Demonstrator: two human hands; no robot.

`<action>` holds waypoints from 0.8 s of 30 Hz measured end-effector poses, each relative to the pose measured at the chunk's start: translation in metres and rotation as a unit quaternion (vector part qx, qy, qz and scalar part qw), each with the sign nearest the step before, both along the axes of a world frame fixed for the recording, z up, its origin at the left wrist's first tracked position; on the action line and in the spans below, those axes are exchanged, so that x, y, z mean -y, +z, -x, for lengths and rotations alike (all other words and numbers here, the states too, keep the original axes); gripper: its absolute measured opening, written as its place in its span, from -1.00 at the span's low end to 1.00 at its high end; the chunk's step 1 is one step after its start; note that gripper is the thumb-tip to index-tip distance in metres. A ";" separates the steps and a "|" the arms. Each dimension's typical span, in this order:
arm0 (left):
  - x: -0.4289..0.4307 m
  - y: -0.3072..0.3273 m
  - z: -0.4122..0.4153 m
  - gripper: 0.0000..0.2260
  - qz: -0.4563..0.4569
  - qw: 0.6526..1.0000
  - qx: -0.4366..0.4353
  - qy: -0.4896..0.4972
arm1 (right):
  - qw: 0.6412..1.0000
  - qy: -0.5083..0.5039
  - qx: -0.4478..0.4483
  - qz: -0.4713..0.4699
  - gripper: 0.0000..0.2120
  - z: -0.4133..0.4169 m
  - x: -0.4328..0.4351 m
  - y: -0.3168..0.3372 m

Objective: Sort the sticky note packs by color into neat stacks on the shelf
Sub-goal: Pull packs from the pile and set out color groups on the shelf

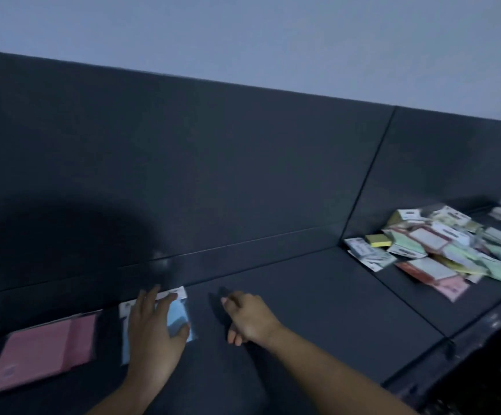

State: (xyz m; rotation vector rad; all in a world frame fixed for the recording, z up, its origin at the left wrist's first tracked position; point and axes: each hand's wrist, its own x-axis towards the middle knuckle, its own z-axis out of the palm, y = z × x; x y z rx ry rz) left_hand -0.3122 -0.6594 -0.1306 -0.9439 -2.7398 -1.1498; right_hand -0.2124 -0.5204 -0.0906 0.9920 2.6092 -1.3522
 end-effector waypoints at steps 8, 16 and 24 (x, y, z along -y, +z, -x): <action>-0.105 0.039 -0.094 -0.72 -0.115 0.980 0.039 -0.159 | 0.986 -0.159 -0.042 -0.039 -0.86 -0.143 -0.099 0.019; -0.233 0.052 -0.223 -0.59 0.077 0.962 0.034 -0.258 | 0.959 -0.244 -0.013 -0.143 -0.74 -0.322 -0.191 0.049; -0.325 0.060 -0.288 -0.43 0.176 0.936 -0.033 -0.303 | 0.937 -0.286 0.023 -0.198 -0.75 -0.446 -0.270 0.045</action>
